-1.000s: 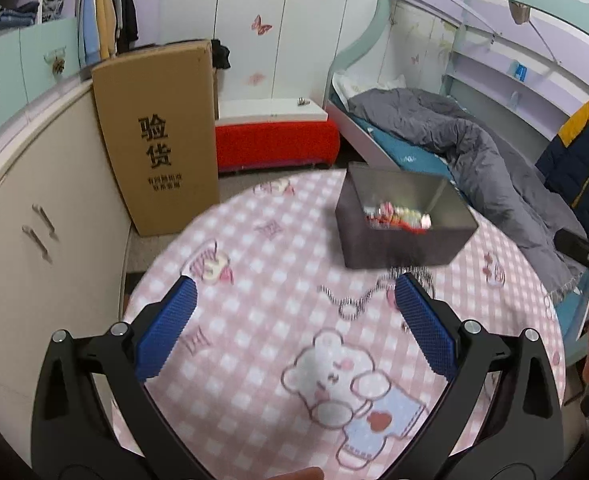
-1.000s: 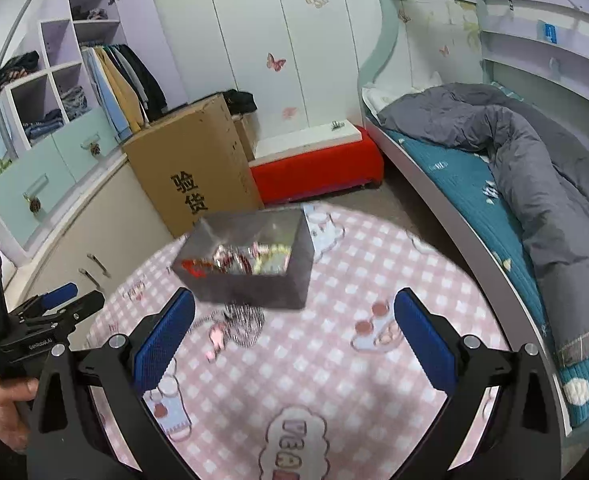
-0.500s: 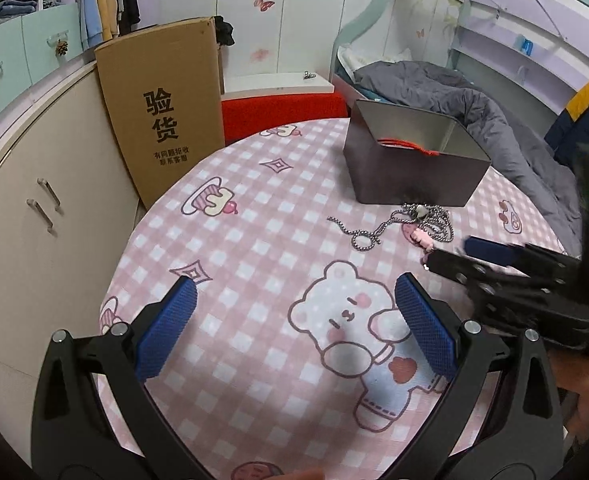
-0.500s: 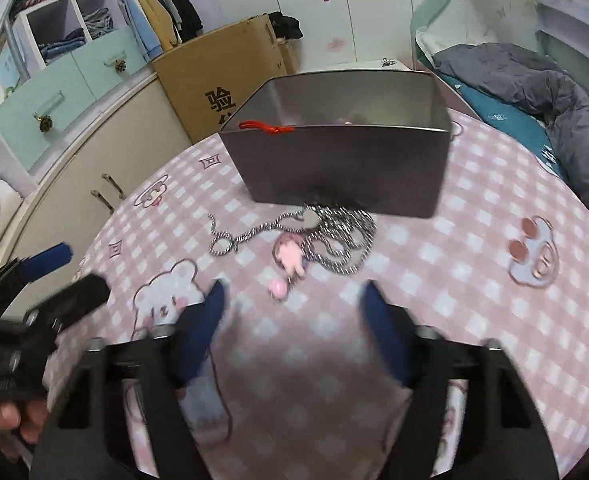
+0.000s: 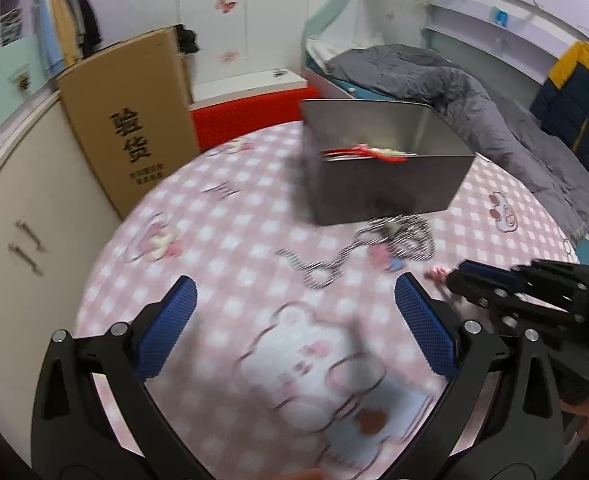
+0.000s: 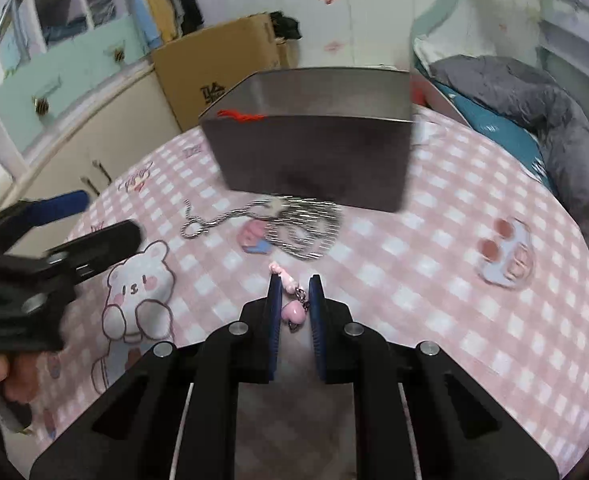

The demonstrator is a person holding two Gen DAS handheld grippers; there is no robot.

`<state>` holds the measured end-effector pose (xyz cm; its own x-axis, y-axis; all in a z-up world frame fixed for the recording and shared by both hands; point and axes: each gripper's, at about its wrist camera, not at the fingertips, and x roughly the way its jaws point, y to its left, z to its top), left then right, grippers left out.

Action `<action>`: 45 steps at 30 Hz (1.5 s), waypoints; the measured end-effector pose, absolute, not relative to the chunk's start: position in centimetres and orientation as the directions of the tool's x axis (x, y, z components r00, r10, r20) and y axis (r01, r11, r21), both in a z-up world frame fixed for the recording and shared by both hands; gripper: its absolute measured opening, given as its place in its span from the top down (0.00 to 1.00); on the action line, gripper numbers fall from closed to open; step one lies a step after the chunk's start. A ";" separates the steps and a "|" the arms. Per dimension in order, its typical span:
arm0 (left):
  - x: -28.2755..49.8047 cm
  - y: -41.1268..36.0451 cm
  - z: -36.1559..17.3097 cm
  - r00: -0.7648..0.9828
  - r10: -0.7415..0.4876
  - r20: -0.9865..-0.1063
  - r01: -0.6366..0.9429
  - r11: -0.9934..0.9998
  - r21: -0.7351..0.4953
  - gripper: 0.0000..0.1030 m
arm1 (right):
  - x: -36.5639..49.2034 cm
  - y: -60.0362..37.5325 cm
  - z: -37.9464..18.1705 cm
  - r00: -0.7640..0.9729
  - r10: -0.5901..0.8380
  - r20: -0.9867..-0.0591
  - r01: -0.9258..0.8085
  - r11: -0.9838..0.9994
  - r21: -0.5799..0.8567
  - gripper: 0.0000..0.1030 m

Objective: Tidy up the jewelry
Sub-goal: 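Grasp the small pink charm with the right gripper, then grasp the silver chain with the left gripper while the right gripper holds the pink charm, then carry both items into the gray metal box and open both grippers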

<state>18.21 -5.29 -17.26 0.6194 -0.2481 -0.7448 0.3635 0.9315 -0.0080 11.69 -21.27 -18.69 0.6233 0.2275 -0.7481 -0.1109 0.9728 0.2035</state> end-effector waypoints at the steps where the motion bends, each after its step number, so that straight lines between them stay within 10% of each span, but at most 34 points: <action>1: 18.7 -6.4 -17.4 0.611 -0.260 -0.747 0.379 0.925 -0.012 0.06 | 11.4 -22.0 -18.5 0.629 0.227 -0.743 -0.100 0.972 0.213 0.88; 8: 21.4 -11.4 -19.6 0.576 -0.274 -0.770 0.409 0.912 -0.019 0.07 | 10.9 -24.9 -17.6 0.644 0.229 -0.730 -0.068 0.967 0.244 0.88; 13: 22.2 -12.7 -21.1 0.555 -0.286 -0.781 0.376 0.924 -0.071 0.34 | 10.4 -24.8 -17.2 0.643 0.255 -0.722 -0.090 0.961 0.260 0.88; 15: 22.0 -13.1 -20.9 0.552 -0.317 -0.771 0.389 0.916 -0.098 0.67 | 10.4 -24.6 -17.3 0.643 0.255 -0.722 -0.095 0.962 0.256 0.88; 18: 21.9 -12.8 -21.1 0.539 -0.342 -0.770 0.401 0.908 -0.122 0.89 | 10.1 -24.8 -17.4 0.639 0.260 -0.724 -0.097 0.961 0.259 0.88; 45: 16.1 -2.7 -8.6 0.673 -0.467 -0.574 0.449 0.874 -0.185 0.90 | 11.4 -22.7 -7.6 0.732 0.309 -0.608 -0.228 0.951 0.209 0.88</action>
